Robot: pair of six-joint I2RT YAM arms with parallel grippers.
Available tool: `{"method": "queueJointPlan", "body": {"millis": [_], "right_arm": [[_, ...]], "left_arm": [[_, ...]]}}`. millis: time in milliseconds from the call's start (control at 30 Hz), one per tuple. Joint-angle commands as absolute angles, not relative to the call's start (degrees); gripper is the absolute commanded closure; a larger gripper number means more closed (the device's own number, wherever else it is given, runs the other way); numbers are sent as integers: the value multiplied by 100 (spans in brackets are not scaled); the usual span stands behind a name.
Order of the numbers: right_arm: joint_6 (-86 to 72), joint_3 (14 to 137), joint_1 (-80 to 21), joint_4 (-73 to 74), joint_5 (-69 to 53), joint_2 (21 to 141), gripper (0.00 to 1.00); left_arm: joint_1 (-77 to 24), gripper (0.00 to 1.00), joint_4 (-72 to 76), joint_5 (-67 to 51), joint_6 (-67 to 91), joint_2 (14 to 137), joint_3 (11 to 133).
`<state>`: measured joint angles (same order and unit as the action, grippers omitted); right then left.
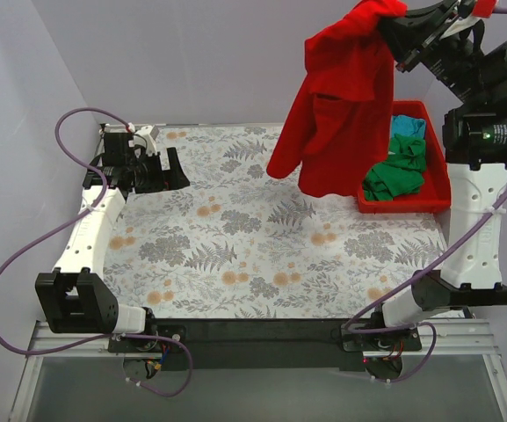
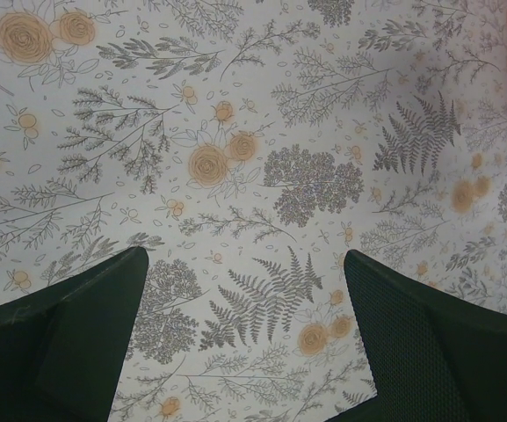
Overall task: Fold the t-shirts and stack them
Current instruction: Move the tshirt to the center of the board, then flatten the tshirt out
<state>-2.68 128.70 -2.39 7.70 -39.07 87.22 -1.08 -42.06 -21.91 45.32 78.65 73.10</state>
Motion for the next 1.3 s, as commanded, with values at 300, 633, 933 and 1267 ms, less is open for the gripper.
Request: {"method": "queueJointPlan", "body": {"millis": [300, 633, 933, 1267], "right_arm": [[-220, 10289, -1801, -123, -3683, 7833, 97], [893, 7376, -2295, 1622, -3076, 7594, 5], [1441, 6162, -1135, 3129, -3305, 8015, 22], [1731, 5388, -1467, 3261, -2594, 8218, 31]], "left_arm": [[-17, 6, -4254, -2311, 4570, 7717, 7436], [-18, 3, -4219, -2759, 4167, 7497, 7120], [-1384, 3, -3903, -3553, 3076, 7356, 6460], [-2416, 34, -3551, -2269, 3182, 9114, 6689]]}}
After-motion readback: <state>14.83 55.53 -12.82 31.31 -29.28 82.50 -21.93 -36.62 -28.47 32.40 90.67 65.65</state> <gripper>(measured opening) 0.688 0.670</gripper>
